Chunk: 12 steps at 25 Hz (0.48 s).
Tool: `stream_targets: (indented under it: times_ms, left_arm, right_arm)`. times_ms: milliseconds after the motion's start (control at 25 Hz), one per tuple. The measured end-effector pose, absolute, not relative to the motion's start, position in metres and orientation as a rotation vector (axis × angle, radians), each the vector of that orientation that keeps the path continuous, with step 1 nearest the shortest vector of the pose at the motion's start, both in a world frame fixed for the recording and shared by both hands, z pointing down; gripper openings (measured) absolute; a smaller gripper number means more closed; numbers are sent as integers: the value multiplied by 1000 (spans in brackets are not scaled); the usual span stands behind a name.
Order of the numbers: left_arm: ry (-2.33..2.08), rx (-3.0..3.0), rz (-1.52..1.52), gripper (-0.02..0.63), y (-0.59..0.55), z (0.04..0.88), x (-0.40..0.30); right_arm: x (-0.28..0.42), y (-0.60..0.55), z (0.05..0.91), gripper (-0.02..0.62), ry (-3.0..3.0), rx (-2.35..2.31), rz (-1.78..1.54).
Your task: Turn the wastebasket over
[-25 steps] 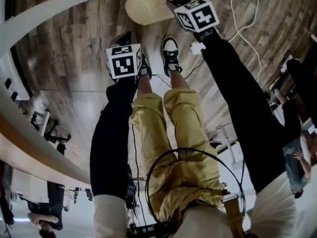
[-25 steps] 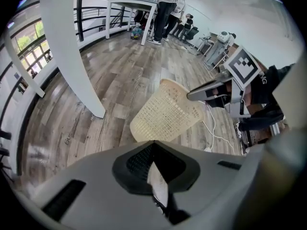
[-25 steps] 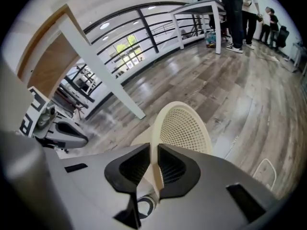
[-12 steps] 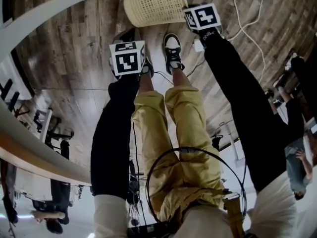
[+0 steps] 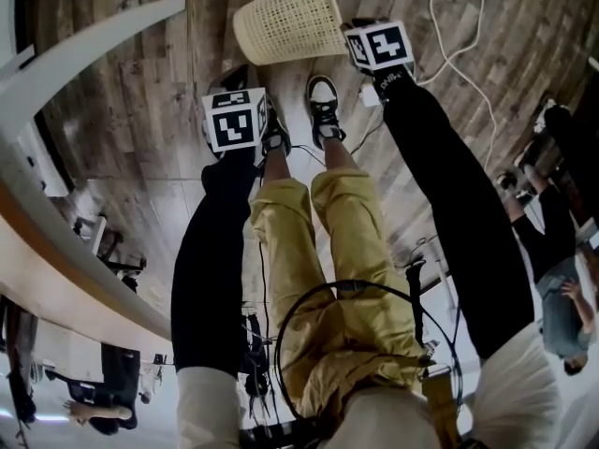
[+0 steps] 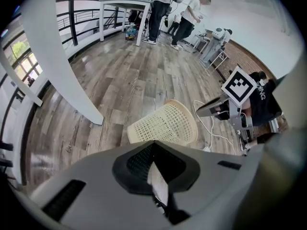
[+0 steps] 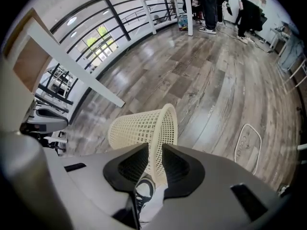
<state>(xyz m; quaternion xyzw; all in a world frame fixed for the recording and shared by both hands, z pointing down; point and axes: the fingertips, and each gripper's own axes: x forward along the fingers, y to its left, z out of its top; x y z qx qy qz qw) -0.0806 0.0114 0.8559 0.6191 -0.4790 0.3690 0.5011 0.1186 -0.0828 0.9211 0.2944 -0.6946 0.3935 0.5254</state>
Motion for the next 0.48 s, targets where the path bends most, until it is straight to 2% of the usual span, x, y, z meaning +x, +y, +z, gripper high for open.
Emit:
stream_targets:
  times_ms: [160,240,480]
  left_arm:
    - [-1165,1528,877,2,-5,822,-80]
    - [-1187,1567,822,2,-20,790,-78]
    - [-1198,1746,709,2,-41,620,-73]
  right_arm:
    - [112,-101,874,83,-1724,759,914]
    - [101,-105,837,29,-1785,744,896]
    - [67,-76,666,21,-2004,622,876]
